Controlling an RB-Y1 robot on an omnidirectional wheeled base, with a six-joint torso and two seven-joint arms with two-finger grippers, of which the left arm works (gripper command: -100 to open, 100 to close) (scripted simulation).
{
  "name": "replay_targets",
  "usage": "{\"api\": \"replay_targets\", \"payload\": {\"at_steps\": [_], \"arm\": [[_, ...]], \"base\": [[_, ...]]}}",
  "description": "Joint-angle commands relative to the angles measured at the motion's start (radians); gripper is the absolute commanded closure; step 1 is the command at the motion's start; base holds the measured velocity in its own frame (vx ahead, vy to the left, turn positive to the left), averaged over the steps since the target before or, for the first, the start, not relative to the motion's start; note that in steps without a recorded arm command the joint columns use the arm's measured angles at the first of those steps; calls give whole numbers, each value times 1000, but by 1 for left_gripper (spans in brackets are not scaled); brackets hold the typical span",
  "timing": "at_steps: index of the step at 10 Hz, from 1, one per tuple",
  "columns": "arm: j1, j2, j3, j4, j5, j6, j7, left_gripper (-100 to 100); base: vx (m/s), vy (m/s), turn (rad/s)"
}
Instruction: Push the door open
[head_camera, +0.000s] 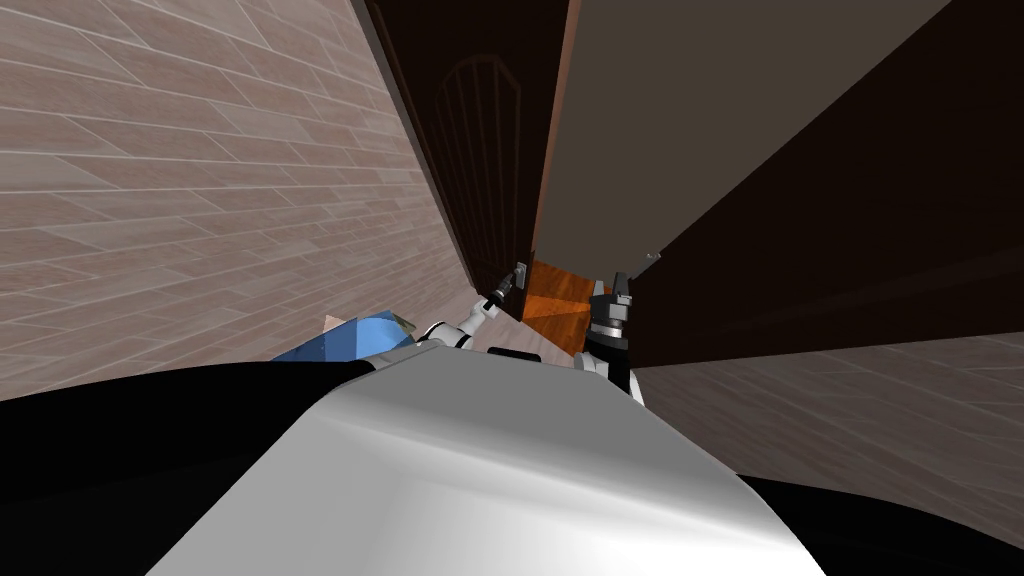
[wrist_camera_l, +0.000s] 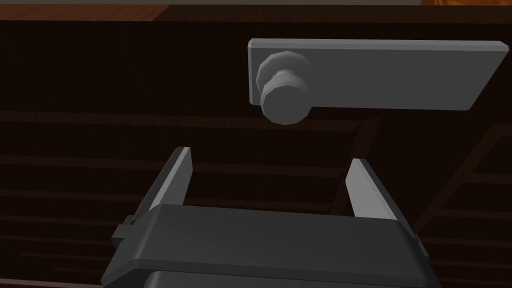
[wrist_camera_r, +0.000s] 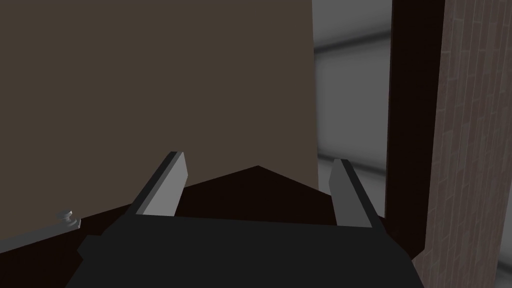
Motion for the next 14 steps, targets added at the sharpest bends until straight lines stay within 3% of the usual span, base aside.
{"api": "replay_targets", "payload": {"at_steps": [1,4,13,14], "arm": [[0,0,0,0,0,0,0,-100],[-3,7,-20,6,-3,4,24,-100],[-3,7,-20,6,-3,4,24,-100],[-6,12,-36,10,-6,5,43,-100]], "base": [[0,0,0],[10,7,34],[-1,-1,-4],[8,5,27]]}}
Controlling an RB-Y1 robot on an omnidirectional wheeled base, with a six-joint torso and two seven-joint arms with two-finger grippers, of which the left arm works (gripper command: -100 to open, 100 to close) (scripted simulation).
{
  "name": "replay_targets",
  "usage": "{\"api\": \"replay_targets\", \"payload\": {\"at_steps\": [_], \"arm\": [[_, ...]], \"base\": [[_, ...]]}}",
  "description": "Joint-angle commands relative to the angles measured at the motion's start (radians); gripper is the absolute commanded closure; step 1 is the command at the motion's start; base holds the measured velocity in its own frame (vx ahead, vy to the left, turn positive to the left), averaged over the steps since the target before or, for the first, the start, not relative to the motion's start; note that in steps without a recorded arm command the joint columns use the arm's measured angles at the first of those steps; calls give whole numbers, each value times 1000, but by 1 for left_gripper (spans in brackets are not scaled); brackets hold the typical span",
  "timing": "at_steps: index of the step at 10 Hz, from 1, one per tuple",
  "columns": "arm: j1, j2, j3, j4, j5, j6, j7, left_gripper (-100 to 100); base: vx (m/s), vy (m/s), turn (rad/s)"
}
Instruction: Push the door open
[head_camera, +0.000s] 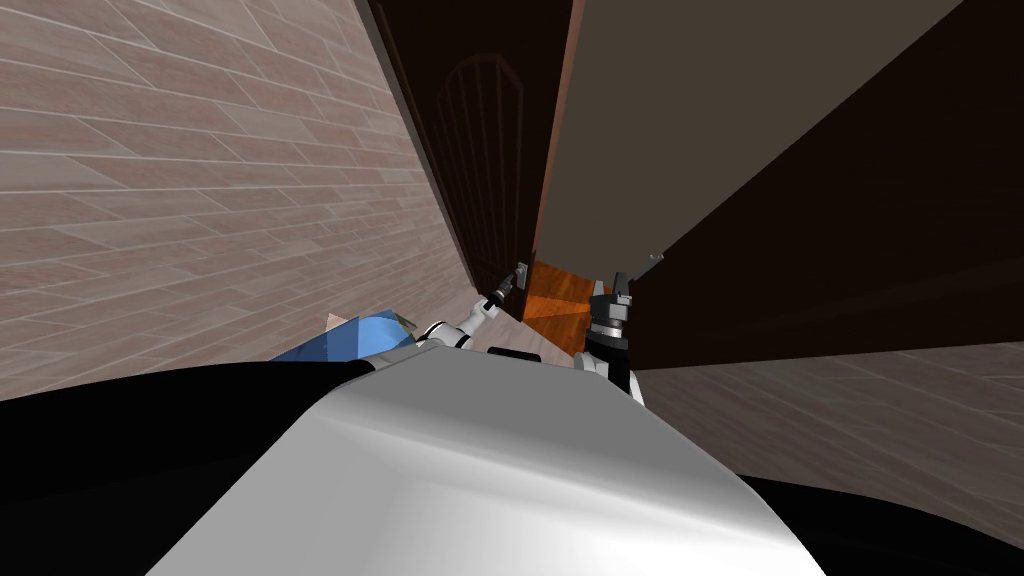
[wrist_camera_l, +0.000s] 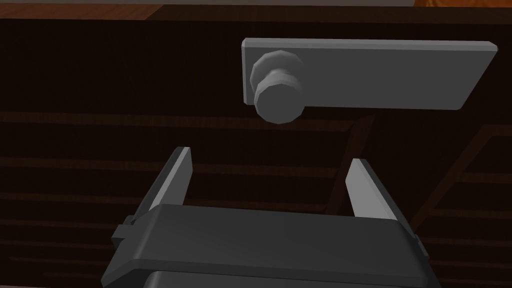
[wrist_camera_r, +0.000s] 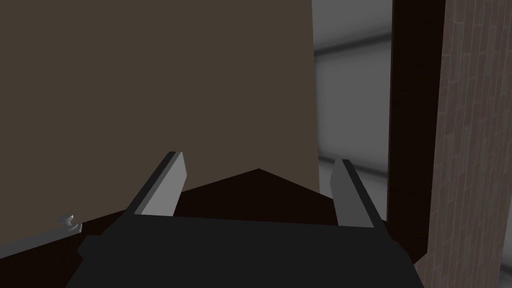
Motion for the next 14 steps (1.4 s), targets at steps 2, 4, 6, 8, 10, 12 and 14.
{"api": "replay_targets", "payload": {"at_steps": [2,4,6,8,10,12,14], "arm": [[-6,1,-10,12,-1,-3,14,-100],[-6,1,-10,12,-1,-3,14,-100],[-6,1,-10,12,-1,-3,14,-100],[-6,1,-10,12,-1,-3,14,-100],[-6,1,-10,12,-1,-3,14,-100],[-9,9,-31,15,-6,-5,40,-100],[-9,9,-31,15,-6,-5,40,-100]], "base": [[10,6,32],[2,2,8],[-2,-1,-6],[-2,-1,-5],[-3,-2,-10],[10,7,34],[6,4,21]]}}
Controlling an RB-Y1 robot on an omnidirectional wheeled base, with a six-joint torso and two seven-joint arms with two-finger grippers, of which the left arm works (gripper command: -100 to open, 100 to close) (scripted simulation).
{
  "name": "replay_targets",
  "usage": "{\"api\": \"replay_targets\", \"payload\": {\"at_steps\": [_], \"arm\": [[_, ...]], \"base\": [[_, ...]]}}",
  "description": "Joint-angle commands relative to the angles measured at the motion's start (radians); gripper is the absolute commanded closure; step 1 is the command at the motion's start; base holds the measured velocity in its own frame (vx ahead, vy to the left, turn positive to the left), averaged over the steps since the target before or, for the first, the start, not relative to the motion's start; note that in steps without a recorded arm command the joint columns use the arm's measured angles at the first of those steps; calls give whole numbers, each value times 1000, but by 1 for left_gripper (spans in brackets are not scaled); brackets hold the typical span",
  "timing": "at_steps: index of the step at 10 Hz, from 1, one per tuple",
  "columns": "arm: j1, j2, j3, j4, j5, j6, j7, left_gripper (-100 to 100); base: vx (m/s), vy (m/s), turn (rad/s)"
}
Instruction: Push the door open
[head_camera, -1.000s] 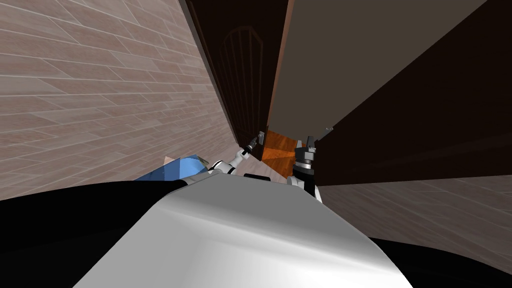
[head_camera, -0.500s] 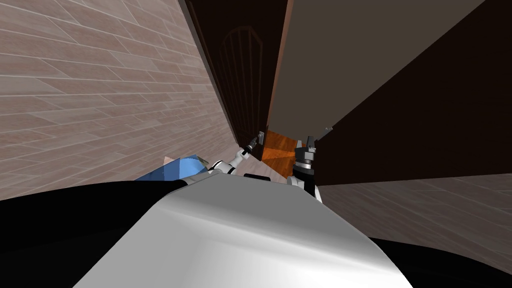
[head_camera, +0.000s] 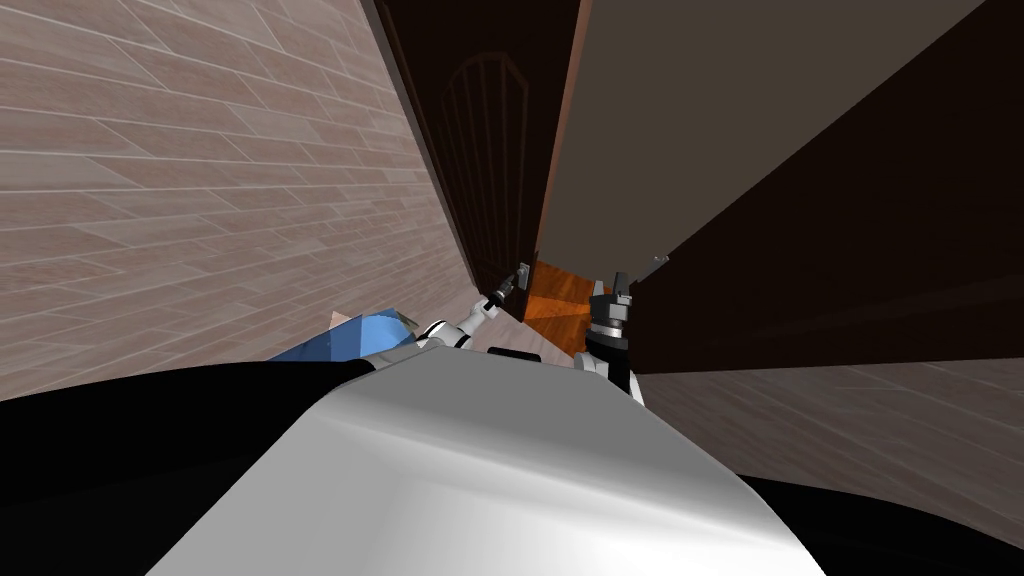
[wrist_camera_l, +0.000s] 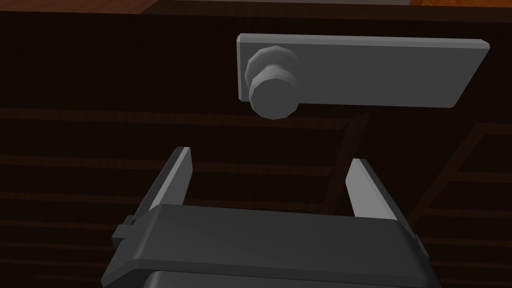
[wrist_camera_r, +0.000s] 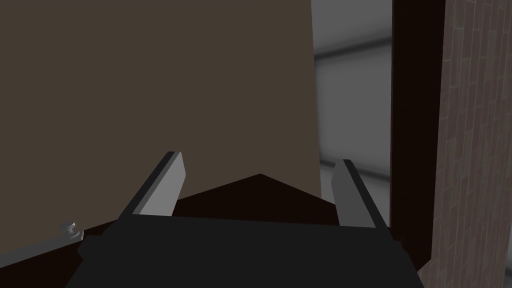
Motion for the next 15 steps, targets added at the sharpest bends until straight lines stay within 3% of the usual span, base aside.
{"api": "replay_targets", "payload": {"at_steps": [1,7,8,15], "arm": [[0,0,-1,-1,0,1,1,-100],[0,0,-1,-1,0,1,1,-100],[-2,5,-20,1,-5,-3,24,-100],[-2,5,-20,1,-5,-3,24,-100]], "base": [[3,2,11],[-2,-2,-8],[18,11,58],[1,1,3]]}}
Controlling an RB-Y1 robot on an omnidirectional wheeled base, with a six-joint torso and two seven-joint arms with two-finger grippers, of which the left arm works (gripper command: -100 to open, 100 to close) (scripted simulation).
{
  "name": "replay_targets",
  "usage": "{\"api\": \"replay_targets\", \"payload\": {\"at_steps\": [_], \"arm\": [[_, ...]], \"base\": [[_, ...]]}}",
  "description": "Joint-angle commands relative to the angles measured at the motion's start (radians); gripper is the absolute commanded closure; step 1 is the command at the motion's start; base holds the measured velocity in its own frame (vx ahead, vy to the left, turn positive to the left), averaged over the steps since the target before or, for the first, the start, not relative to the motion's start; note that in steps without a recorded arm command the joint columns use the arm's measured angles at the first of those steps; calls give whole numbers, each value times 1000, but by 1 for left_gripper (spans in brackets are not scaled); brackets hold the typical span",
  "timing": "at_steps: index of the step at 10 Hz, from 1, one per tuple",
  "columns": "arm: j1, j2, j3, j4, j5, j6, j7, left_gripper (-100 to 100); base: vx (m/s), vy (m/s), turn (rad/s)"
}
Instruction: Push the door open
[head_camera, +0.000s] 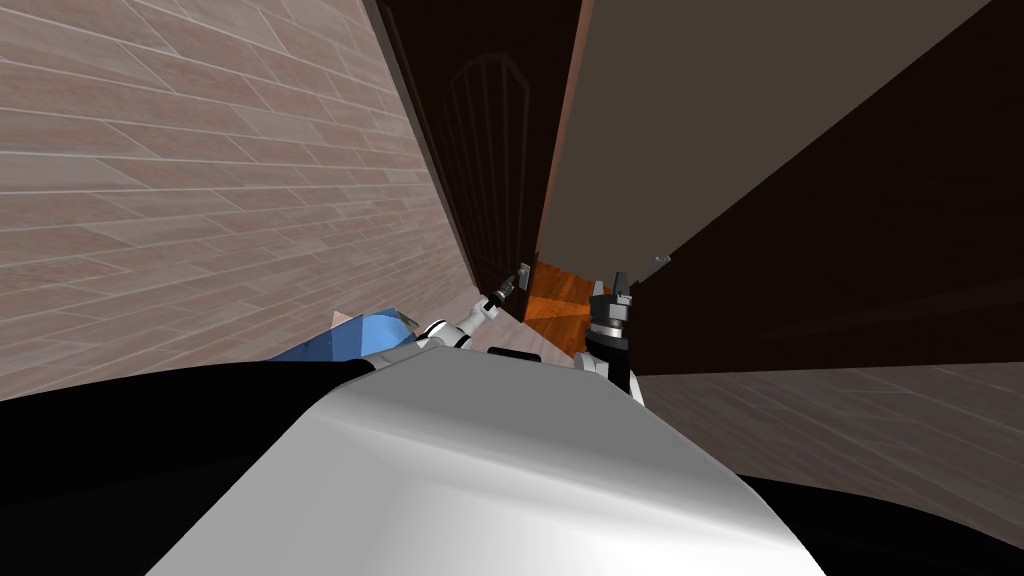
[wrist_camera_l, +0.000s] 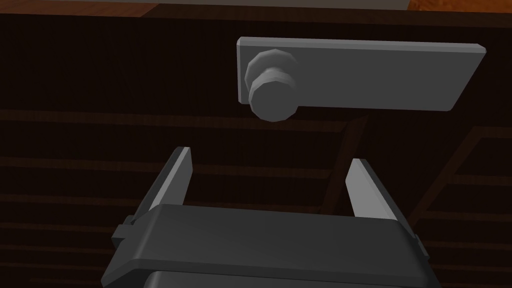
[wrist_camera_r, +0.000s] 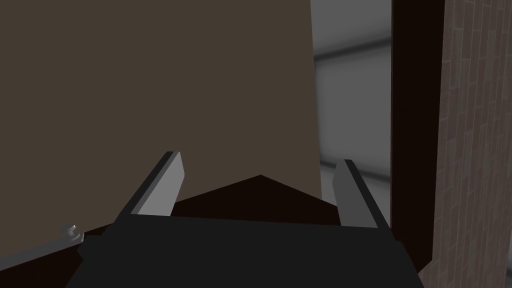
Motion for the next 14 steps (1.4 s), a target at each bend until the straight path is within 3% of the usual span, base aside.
{"api": "replay_targets", "payload": {"at_steps": [1,4,13,14], "arm": [[0,0,0,0,0,0,0,-100],[-2,3,-22,1,-6,-6,26,-100],[-2,3,-22,1,-6,-6,26,-100],[-3,6,-41,2,-13,-13,49,-100]], "base": [[0,0,0],[12,8,39],[0,0,1],[17,11,57]]}}
